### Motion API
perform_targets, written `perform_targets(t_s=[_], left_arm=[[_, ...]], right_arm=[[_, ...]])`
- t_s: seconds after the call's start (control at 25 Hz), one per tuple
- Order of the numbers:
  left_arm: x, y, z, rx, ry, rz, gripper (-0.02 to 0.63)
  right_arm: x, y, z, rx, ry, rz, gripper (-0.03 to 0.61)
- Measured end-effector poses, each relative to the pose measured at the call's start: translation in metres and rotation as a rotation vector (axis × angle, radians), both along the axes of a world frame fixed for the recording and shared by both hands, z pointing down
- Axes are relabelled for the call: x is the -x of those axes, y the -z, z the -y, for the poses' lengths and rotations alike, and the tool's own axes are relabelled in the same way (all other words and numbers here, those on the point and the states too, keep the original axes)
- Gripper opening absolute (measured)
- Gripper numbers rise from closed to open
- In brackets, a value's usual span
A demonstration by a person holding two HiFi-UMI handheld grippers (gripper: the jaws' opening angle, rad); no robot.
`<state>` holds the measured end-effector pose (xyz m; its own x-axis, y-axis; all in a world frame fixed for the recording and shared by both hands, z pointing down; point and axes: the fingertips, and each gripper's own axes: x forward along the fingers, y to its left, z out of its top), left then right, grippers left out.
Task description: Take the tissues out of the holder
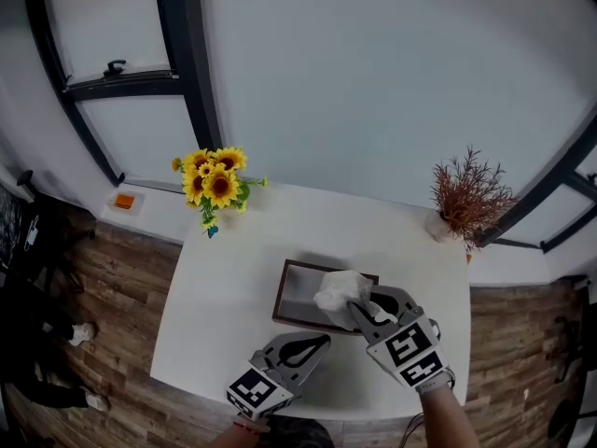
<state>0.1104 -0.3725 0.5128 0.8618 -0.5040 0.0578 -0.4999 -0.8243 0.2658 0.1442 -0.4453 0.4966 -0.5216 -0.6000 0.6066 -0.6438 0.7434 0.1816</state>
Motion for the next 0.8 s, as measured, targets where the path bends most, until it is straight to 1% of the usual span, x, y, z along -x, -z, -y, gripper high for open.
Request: perform_targets(t_s=[0.2, 0.28, 0.4, 0.6, 0.8], left_arm=[[0.006, 0.009, 0.003, -0.009, 0.025, 0.002, 0.008], [0.009, 0.013, 0.003, -0.017, 0.034, 0.006, 0.008], [0.011, 0.018, 0.003, -0.026, 0.041, 0.011, 0.008], [0.008, 0.034, 0.005, -0.039, 0.040, -0.004, 0.008], [0.010, 0.045, 0.010, -0.044, 0.057, -0.012, 0.008]], right_arm=[[-0.004, 0.015, -0.007, -0.014, -0.098, 0.119, 0.083], [-0.006, 0.019, -0.012, -0.029, -0.140, 0.151, 0.082], [-0.009, 0.023, -0.020, -0.055, -0.180, 0.171, 0.083], [-0.011, 0.037, -0.025, -0.085, -0.208, 0.189, 0.083], [-0.011, 0.045, -0.031, -0.102, -0.228, 0.198, 0.083]])
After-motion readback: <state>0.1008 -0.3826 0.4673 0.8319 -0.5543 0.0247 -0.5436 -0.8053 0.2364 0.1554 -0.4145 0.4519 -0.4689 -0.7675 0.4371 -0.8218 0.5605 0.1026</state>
